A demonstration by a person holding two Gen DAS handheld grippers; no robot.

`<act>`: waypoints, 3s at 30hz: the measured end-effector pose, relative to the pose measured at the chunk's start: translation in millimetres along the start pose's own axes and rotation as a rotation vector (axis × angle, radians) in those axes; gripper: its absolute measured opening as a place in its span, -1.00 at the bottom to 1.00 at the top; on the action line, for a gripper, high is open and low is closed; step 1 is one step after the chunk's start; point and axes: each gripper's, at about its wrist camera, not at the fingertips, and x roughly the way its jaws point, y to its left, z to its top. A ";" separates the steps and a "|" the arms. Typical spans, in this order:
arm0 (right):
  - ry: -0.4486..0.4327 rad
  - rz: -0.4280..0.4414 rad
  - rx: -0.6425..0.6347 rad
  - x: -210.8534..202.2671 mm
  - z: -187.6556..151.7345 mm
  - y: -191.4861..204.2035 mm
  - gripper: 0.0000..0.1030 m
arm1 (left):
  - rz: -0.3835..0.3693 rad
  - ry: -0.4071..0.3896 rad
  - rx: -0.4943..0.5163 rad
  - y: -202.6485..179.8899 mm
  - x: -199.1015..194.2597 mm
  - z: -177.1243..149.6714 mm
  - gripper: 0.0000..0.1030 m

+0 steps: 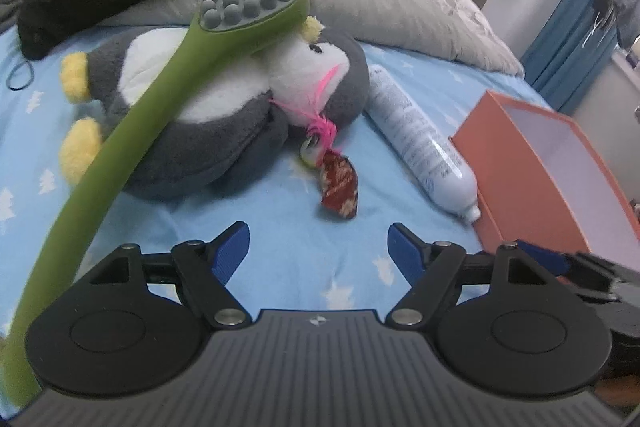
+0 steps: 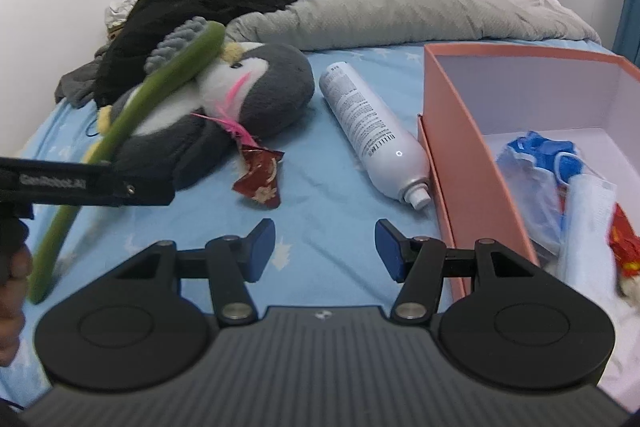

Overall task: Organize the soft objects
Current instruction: 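Withdraw both open tools from the box toward the penguin plush, then grasp the pink-ribboned trinket with the left tool while the right tool grasps the candy wrapper, then lift the trinket and candy wrapper and carry them over the pink box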

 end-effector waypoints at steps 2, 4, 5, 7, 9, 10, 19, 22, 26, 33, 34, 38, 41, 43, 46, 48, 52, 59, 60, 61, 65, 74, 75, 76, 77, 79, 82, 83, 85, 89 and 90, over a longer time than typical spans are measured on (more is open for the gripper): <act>0.000 0.011 0.004 16.0 3.7 -1.1 0.13 | -0.011 -0.007 -0.010 3.8 10.6 4.6 0.46; 0.011 0.024 0.011 32.7 7.4 -1.8 0.13 | -0.024 -0.006 -0.026 8.4 22.6 9.5 0.37; 0.014 0.032 0.012 41.5 9.7 -1.5 0.13 | -0.036 -0.005 -0.035 10.4 29.0 11.7 0.34; 0.017 0.056 0.003 55.3 12.8 1.2 0.13 | -0.049 -0.006 -0.055 14.9 40.9 15.9 0.25; 0.023 0.089 -0.016 67.2 14.4 7.1 0.13 | -0.067 -0.004 -0.083 19.7 52.6 20.8 0.23; 0.027 0.104 -0.025 73.9 14.9 10.7 0.13 | -0.074 -0.003 -0.095 21.9 57.4 22.7 0.23; 0.047 0.204 -0.054 123.5 22.6 34.8 0.12 | -0.119 0.005 -0.105 28.8 95.1 50.5 0.23; 0.046 0.231 -0.049 133.1 25.4 36.7 0.11 | -0.132 0.015 -0.088 24.5 106.2 58.2 0.18; 0.064 0.241 -0.037 139.4 26.2 38.0 -0.06 | -0.099 0.034 -0.073 18.3 123.9 66.2 -0.02; 0.087 0.235 -0.011 130.9 22.9 31.6 -0.12 | -0.063 0.052 -0.085 15.9 136.9 63.5 -0.40; 0.091 0.227 -0.011 128.6 22.2 30.9 -0.12 | -0.063 0.051 -0.088 17.1 134.8 62.6 -0.41; 0.101 0.208 -0.003 118.7 19.7 27.0 -0.12 | -0.056 0.047 -0.085 16.3 124.0 59.5 -0.41; 0.103 0.187 -0.007 108.7 18.4 26.9 -0.12 | -0.058 0.049 -0.082 12.5 111.7 54.9 -0.41; 0.102 0.174 -0.001 97.3 17.3 25.1 -0.12 | -0.054 0.042 -0.072 8.6 99.6 51.0 -0.41; 0.098 0.149 0.001 79.2 15.0 22.4 -0.12 | -0.056 0.036 -0.066 4.3 78.5 44.3 -0.41; 0.093 0.132 0.007 64.2 12.8 21.6 -0.12 | -0.053 0.031 -0.056 0.9 62.6 38.9 -0.41; 0.077 0.118 0.022 34.6 6.7 21.8 -0.12 | -0.048 0.023 -0.041 -4.5 30.8 27.5 -0.41; 0.046 0.096 0.032 -13.8 -4.4 25.9 -0.12 | -0.032 0.013 0.008 -18.7 -22.8 -2.1 -0.41; 0.044 0.091 0.029 -20.8 -6.6 26.5 -0.12 | -0.031 0.015 0.010 -20.4 -29.2 -7.2 -0.41; 0.042 0.086 0.024 -28.4 -9.2 26.8 -0.12 | -0.030 0.017 0.013 -22.0 -34.8 -12.1 -0.41; 0.039 0.068 0.011 -51.4 -18.4 28.6 -0.12 | -0.025 0.013 0.035 -32.0 -57.5 -30.1 -0.41; 0.019 0.038 0.013 -95.8 -35.8 30.6 -0.12 | -0.043 0.011 0.076 -51.9 -95.8 -58.8 -0.41; 0.017 0.034 0.015 -99.6 -36.6 30.4 -0.12 | -0.045 0.008 0.080 -54.2 -99.3 -59.9 -0.41; 0.013 0.030 0.018 -103.5 -36.8 29.9 -0.12 | -0.047 0.005 0.082 -56.3 -101.4 -59.1 -0.41; 0.007 0.029 0.018 -107.4 -36.9 29.6 -0.12 | -0.051 0.000 0.084 -58.5 -104.5 -58.5 -0.41; -0.010 0.026 0.018 -114.6 -34.3 28.3 -0.12 | -0.061 -0.014 0.090 -64.3 -112.1 -55.4 -0.41; -0.046 0.018 0.019 -126.8 -26.9 24.1 -0.12 | -0.074 -0.044 0.110 -77.1 -123.5 -46.3 -0.41; -0.057 0.014 0.020 -130.3 -24.1 22.4 -0.12 | -0.081 -0.052 0.116 -81.6 -126.6 -42.6 -0.41; -0.083 0.005 0.025 -137.3 -16.7 17.5 -0.12 | -0.092 -0.070 0.126 -90.7 -132.5 -35.4 -0.41; -0.134 -0.019 0.028 -152.2 0.4 4.9 -0.12 | -0.124 -0.106 0.140 -110.5 -141.4 -17.0 -0.41; -0.145 -0.026 0.028 -155.6 4.8 1.6 -0.12 | -0.134 -0.114 0.143 -115.2 -142.7 -12.2 -0.41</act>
